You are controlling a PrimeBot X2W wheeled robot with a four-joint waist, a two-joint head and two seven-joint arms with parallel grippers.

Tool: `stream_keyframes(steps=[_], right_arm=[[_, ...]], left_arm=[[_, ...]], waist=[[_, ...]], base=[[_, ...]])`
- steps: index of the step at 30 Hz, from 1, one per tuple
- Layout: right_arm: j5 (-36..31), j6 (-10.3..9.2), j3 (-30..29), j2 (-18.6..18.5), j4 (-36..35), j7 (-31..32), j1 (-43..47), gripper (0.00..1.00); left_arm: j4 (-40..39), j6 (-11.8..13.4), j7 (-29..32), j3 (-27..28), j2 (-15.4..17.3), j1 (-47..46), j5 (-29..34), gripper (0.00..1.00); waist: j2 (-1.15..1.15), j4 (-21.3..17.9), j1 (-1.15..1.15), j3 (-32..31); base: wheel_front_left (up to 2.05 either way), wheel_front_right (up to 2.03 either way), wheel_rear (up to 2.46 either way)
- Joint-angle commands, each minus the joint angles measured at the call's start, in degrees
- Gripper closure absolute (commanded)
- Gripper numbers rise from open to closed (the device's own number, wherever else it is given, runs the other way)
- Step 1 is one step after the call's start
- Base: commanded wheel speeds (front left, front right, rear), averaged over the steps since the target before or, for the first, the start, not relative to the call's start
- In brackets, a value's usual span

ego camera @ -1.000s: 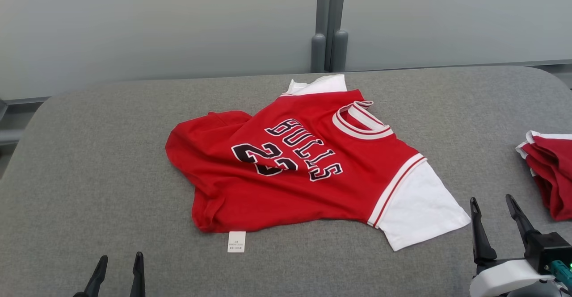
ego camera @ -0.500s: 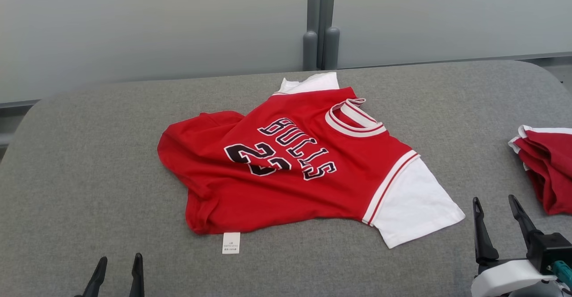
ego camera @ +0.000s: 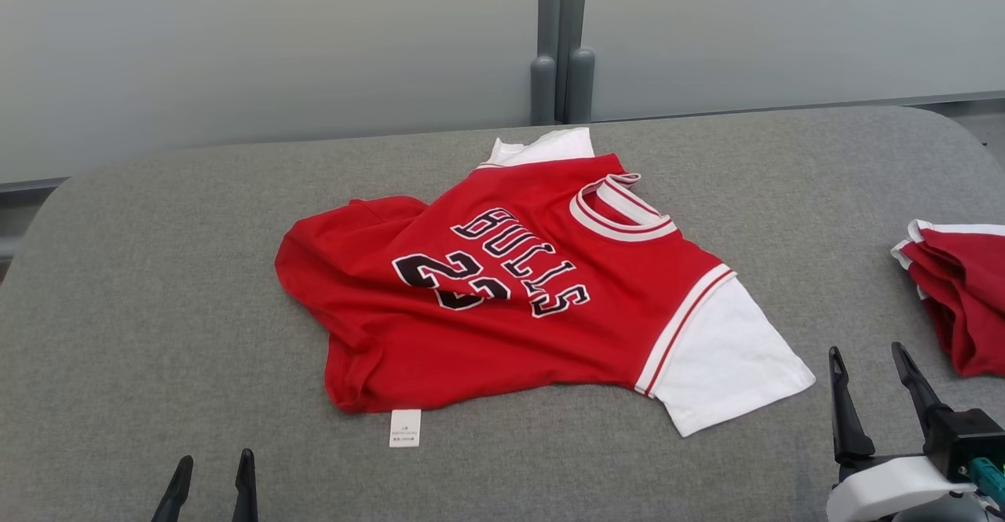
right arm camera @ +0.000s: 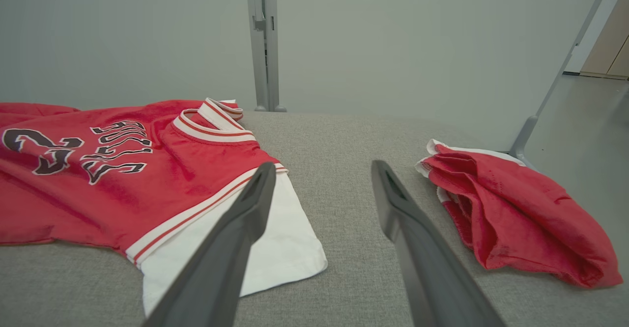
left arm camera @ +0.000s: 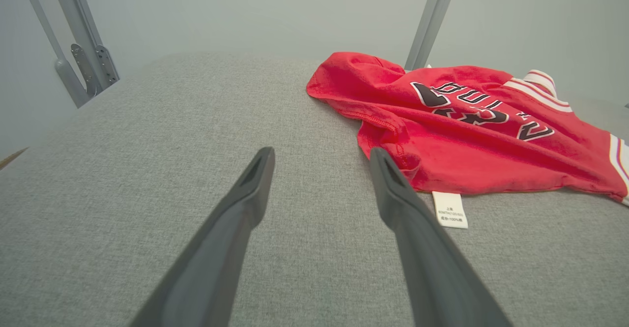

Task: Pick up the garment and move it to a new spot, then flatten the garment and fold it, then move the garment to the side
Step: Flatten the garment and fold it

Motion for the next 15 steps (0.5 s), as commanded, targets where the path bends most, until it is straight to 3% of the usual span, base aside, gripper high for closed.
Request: stream_keyframes(steps=[1,15], right_arm=[[0.2,-0.02,0.1,-0.3,0.0,-0.2,-0.3,0.0],[0.4,-0.02,0.2,-0.6,-0.5,-0.2,-0.8,0.0]], left_arm=[[0.2,-0.4,-0.2,0.5,-0.1,-0.2,0.5,0.0],[0.4,-1.5,-0.2,2.0,-1.6,-0.7,2.4,0.0]], waist=[[0.13,0.0,0.0,0.0],[0.13,-0.4,0.0,0.7]], base=[[0.0,0.0,0.0],[0.0,0.0,0.0]])
